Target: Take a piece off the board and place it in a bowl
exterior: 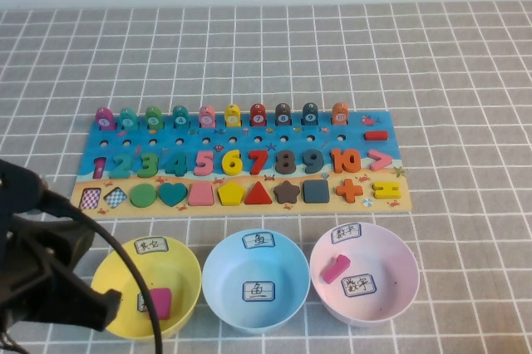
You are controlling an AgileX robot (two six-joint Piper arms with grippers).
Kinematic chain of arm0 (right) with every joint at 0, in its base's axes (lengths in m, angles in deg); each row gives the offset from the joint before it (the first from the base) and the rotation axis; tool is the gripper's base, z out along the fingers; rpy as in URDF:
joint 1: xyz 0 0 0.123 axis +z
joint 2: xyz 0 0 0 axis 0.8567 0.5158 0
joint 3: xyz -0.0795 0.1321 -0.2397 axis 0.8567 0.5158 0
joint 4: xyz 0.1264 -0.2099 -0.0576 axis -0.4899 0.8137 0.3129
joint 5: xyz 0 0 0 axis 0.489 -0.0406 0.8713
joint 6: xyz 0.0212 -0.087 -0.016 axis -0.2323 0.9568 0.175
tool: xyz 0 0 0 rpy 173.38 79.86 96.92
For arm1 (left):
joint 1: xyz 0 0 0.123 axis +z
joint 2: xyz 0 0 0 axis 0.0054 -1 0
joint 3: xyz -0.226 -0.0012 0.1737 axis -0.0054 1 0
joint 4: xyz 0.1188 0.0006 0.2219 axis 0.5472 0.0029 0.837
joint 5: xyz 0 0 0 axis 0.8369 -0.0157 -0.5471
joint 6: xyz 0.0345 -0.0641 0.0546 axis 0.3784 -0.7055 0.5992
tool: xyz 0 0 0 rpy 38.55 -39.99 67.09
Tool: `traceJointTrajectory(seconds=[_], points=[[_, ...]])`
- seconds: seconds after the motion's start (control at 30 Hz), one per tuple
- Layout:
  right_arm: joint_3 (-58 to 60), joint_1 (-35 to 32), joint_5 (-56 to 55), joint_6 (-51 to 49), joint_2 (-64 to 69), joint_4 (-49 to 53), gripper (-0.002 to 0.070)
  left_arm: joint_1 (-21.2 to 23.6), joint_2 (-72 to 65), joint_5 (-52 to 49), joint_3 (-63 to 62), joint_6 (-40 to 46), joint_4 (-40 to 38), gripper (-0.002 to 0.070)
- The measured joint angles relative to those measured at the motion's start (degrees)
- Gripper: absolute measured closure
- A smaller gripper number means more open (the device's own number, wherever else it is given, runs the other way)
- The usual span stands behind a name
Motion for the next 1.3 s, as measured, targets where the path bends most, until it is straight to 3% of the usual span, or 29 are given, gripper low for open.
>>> traceJointTrajectory(seconds=[0.33, 0.47, 0.53, 0.63, 0.7, 0.83, 0.93, 1.07, 1.3], points=[[0.00, 0.00, 0.00, 0.00, 0.00, 0.00, 0.0694, 0.00, 0.00, 26.86, 9.97, -5.76, 11.38, 0.0678], [0.00, 0.00, 0.00, 0.00, 0.00, 0.00, 0.0694, 0.09, 0.00, 32.54, 12.60, -6.63, 10.28, 0.0678], [0.00, 0.00, 0.00, 0.00, 0.00, 0.00, 0.0694, 1.13, 0.00, 34.70, 13.46, -2.75, 6.05, 0.0678], [0.00, 0.00, 0.00, 0.00, 0.00, 0.00, 0.0694, 4.50, 0.00, 41.32, 15.18, 11.81, -4.26, 0.0678], [0.00, 0.00, 0.00, 0.00, 0.00, 0.00, 0.0694, 7.50, 0.00, 49.97, 17.38, 28.02, -12.52, 0.0678], [0.00, 0.00, 0.00, 0.00, 0.00, 0.00, 0.0694, 12.98, 0.00, 70.54, 24.68, 48.05, -28.97, 0.0678], [0.00, 0.00, 0.00, 0.00, 0.00, 0.00, 0.0694, 16.14, 0.31, 85.21, 31.72, 52.57, -37.70, 0.0678], [0.00, 0.00, 0.00, 0.00, 0.00, 0.00, 0.0694, 19.41, 4.44, 94.14, 38.61, 54.97, -43.41, 0.0678], [0.00, 0.00, 0.00, 0.00, 0.00, 0.00, 0.0694, 25.76, 16.71, 85.33, 39.93, 60.22, -51.64, 0.0678]])
